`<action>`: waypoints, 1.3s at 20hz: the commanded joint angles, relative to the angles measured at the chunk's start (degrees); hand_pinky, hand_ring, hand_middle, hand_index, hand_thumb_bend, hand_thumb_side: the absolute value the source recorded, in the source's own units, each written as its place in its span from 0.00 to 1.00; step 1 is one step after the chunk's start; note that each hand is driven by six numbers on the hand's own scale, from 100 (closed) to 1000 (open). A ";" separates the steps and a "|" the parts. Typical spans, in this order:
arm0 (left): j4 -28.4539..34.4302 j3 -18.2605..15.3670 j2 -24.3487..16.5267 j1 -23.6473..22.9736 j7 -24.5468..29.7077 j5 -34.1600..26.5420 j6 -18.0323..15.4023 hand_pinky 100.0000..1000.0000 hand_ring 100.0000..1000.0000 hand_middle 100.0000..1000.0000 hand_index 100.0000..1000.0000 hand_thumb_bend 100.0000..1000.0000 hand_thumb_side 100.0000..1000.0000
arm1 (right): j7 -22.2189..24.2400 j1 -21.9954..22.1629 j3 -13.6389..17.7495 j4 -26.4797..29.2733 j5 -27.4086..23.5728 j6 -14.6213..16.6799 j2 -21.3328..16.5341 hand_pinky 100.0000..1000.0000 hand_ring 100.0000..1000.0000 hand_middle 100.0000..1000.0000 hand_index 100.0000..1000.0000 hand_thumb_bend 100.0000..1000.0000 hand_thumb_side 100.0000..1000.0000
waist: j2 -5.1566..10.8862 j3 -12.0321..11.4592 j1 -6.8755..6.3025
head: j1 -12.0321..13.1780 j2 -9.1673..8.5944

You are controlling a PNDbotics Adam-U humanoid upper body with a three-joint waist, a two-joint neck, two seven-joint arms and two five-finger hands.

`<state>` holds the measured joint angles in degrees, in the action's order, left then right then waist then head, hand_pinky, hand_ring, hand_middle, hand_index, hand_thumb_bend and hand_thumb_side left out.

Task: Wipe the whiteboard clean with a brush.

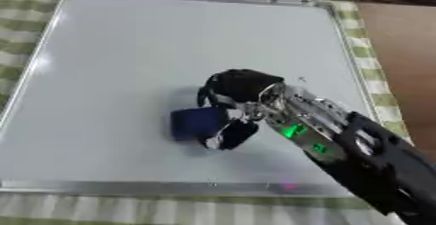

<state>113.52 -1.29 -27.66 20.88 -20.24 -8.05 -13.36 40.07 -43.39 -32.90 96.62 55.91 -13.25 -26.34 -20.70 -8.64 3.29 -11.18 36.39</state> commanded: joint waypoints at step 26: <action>1.07 0.02 -0.81 0.81 1.01 -0.76 0.09 0.68 0.85 0.84 0.88 0.26 1.00 | -1.57 -0.86 2.99 7.41 2.24 1.81 -2.56 0.82 0.89 0.77 0.76 0.27 0.53 | 1.15 0.27 0.02 | 0.32 -1.29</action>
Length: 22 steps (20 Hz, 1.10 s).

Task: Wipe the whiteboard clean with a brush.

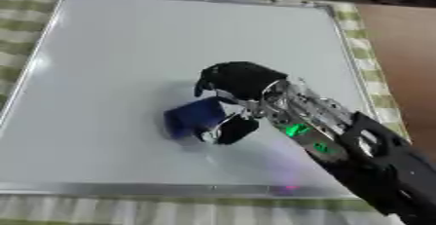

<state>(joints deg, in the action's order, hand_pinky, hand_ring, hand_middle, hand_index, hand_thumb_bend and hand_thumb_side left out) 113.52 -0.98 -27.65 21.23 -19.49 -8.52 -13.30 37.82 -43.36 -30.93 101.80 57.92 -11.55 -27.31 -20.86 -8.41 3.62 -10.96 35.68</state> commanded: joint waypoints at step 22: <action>1.07 -0.03 -0.54 0.68 0.83 -0.71 0.36 0.68 0.84 0.84 0.86 0.24 1.00 | -1.30 -3.64 0.12 -4.63 -3.68 6.55 -0.90 0.77 0.88 0.71 0.00 0.33 0.39 | 1.02 -0.84 -0.31 | -0.20 -1.16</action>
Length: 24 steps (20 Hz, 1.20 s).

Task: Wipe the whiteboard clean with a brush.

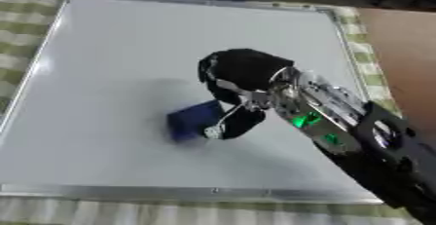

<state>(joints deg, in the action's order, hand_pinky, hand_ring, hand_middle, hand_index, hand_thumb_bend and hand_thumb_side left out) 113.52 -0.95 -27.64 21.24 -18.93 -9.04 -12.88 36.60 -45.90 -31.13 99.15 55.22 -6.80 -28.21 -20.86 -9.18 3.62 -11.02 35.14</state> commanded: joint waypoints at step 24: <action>1.07 0.10 -0.47 1.07 0.84 -0.48 0.07 0.68 0.84 0.83 0.85 0.22 1.00 | 2.93 -1.31 1.47 -1.61 -17.22 0.81 -0.14 0.77 0.86 0.70 0.00 0.18 0.20 | 0.57 -0.39 -0.15 | 0.05 -0.96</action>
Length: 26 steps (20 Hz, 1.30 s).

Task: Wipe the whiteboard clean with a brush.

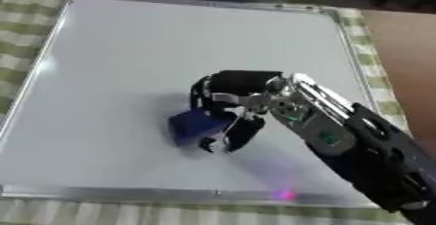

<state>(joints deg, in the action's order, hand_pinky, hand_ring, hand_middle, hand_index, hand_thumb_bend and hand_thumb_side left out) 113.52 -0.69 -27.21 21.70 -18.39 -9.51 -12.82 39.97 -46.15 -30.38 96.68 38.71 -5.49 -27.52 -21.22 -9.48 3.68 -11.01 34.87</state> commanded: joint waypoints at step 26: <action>1.07 -0.01 -0.74 0.73 0.93 -0.04 0.43 0.68 0.84 0.81 0.85 0.21 1.00 | -4.35 -1.11 0.16 -6.10 2.14 0.30 0.76 0.75 0.80 0.43 0.00 0.13 0.17 | 0.62 -0.69 -0.02 | -0.45 -0.97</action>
<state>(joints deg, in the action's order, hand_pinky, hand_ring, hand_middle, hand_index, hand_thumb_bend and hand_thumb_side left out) 113.52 -0.59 -27.18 21.79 -17.59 -9.54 -12.46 35.98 -46.66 -30.71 90.45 40.70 -4.91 -26.36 -21.56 -10.15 3.99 -11.27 34.57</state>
